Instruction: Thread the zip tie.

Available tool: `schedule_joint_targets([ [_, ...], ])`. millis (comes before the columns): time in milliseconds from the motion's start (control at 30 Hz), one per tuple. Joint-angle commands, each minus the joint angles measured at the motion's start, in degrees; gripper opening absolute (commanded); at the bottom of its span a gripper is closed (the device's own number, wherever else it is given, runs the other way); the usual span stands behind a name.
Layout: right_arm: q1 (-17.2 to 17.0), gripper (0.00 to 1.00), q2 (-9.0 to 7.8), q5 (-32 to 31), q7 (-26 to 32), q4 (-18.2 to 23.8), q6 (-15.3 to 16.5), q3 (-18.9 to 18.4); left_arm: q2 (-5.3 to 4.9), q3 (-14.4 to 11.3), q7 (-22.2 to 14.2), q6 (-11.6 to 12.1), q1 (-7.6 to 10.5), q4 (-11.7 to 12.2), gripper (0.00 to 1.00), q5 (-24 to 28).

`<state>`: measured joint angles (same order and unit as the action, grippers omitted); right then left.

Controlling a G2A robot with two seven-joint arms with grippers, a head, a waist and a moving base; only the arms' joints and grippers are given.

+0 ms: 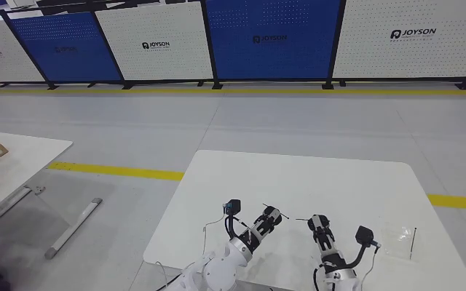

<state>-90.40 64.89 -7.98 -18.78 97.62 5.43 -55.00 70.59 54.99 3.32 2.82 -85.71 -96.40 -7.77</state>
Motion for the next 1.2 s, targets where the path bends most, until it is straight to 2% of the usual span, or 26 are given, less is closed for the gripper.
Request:
schedule_joint_targets([
  [0, -0.68, 0.0, 0.15, -0.01, -0.2, -0.52, 1.4, -0.12, 0.0, 0.0, 0.0, 0.0, 0.0, 0.0, 0.0, 0.0],
  [133, -1.09, 0.0, 0.61, -2.75, -1.13, -0.37, 0.69, 0.56, 0.0, 0.0, 0.0, 0.0, 0.0, 0.0, 0.0, 0.0],
  [567, -2.07, 0.0, 0.92, -2.02, -0.72, 0.48, 1.03, -0.5, 0.0, 0.0, 0.0, 0.0, 0.0, 0.0, 0.0, 0.0],
  [867, -2.14, 0.0, 1.95, -1.4, -1.08, 1.77, -2.21, -0.65, 0.0, 0.0, 0.0, 0.0, 0.0, 0.0, 0.0, 0.0],
  [1167, -2.14, 0.0, 2.03, -1.26, -0.74, 1.71, -2.39, -0.76, 0.0, 0.0, 0.0, 0.0, 0.0, 0.0, 0.0, 0.0],
])
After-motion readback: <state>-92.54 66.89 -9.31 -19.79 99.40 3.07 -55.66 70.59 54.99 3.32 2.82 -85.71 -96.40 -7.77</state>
